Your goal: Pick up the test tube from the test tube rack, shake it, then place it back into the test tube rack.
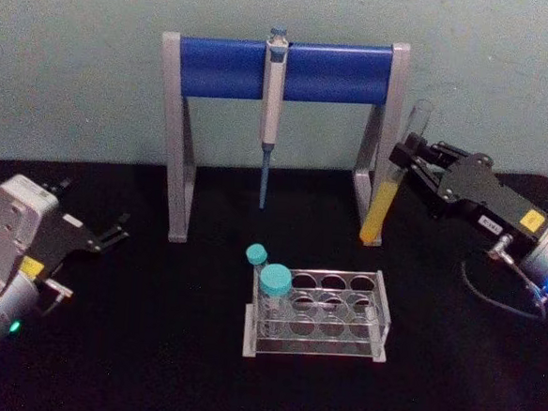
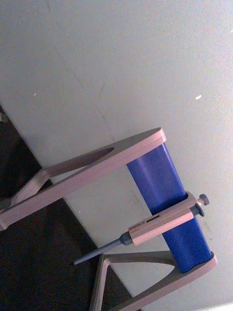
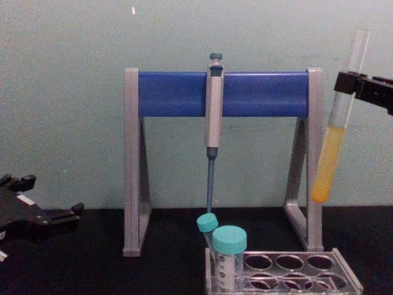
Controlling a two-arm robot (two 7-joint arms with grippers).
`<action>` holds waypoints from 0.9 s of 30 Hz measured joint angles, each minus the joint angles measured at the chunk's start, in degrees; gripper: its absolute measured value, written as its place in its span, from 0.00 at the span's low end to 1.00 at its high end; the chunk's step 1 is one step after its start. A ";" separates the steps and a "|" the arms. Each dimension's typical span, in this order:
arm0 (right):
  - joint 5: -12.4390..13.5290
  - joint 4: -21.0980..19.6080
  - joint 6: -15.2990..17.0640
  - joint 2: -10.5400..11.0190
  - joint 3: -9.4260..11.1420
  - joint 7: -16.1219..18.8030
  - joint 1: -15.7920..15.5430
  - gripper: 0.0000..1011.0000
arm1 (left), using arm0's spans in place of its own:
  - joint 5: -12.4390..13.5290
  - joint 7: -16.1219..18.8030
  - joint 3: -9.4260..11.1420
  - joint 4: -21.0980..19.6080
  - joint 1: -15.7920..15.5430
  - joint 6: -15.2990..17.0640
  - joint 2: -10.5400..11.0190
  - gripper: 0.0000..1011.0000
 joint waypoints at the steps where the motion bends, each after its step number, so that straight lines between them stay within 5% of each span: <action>1: 0.73 0.05 0.53 0.17 -0.08 0.53 0.07 0.23 | 0.00 0.00 0.00 0.00 0.00 0.00 0.00 0.99; 9: 2.91 -1.01 5.01 3.85 -1.73 2.66 0.58 0.23 | 0.00 0.00 0.00 0.00 0.00 0.00 0.00 0.99; 17: -1.55 -4.42 4.72 7.60 -2.09 -2.78 -0.47 0.23 | 0.00 0.00 0.00 0.00 0.00 0.00 0.00 0.99; 23: -5.33 -5.30 2.83 7.20 -1.39 -6.93 -1.03 0.23 | 0.00 0.00 0.00 0.00 0.00 0.00 0.00 0.99; 27: -6.82 -4.53 1.41 5.05 -1.06 -8.41 -0.76 0.23 | 0.00 0.00 0.00 0.00 0.00 0.00 0.00 0.99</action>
